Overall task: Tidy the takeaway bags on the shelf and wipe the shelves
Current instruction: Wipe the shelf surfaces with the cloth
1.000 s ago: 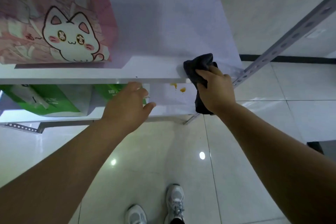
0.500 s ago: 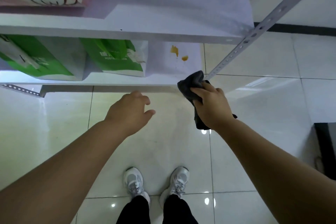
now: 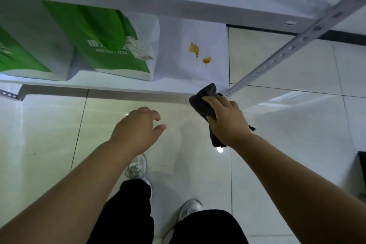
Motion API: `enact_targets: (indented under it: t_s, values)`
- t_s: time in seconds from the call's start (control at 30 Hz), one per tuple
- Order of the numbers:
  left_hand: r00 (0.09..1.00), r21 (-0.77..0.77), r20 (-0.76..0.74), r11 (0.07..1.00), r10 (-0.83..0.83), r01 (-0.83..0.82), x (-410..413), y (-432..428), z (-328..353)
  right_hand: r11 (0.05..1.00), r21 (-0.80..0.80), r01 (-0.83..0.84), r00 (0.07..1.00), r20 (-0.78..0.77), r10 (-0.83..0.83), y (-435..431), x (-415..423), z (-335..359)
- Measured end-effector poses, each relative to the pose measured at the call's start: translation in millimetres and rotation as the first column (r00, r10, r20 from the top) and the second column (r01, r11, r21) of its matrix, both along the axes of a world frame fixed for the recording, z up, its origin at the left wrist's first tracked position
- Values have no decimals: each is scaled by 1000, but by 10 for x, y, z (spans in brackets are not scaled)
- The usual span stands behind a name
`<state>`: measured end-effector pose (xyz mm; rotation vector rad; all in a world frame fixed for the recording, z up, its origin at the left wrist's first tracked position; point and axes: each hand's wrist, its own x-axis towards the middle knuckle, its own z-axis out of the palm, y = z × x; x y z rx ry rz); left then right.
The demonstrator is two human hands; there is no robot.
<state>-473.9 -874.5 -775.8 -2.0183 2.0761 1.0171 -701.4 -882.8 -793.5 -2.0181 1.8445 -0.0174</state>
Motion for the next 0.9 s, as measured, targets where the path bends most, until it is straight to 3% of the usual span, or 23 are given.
enact_targets:
  t_s: [0.2, 0.43, 0.5, 0.63, 0.7, 0.8, 0.9]
  values:
    - [998, -113, -39, 993, -42, 37, -108, -574, -613, 988, -150, 29, 1000, -1, -30, -555, 94, -567]
    - [993, -265, -74, 962, -87, 65, -312, -1099, -1222, 926, -243, 289, 955, 141, -261, -1033, 164, -1169]
    - [994, -277, -54, 958, -97, 79, -353, -1181, -1398, 927, -254, 275, 958, 156, -241, -1087, 183, -1331]
    - [987, -286, 43, 945, -155, 161, -394, -1274, -1661, 968, -248, 28, 999, 51, -16, -1074, 197, -1617]
    - [980, -240, 90, 951, -178, 195, -389, -1300, -1732, 967, -255, -16, 1000, -3, 16, -1055, 173, -1698]
    - [967, -208, 140, 949, -212, 238, -372, -1328, -1798, 962, -266, 55, 997, -36, -67, -1083, 97, -1707]
    - [961, -228, 170, 940, -220, 256, -383, -1344, -1837, 943, -245, 227, 963, -87, -254, -1199, 13, -1688]
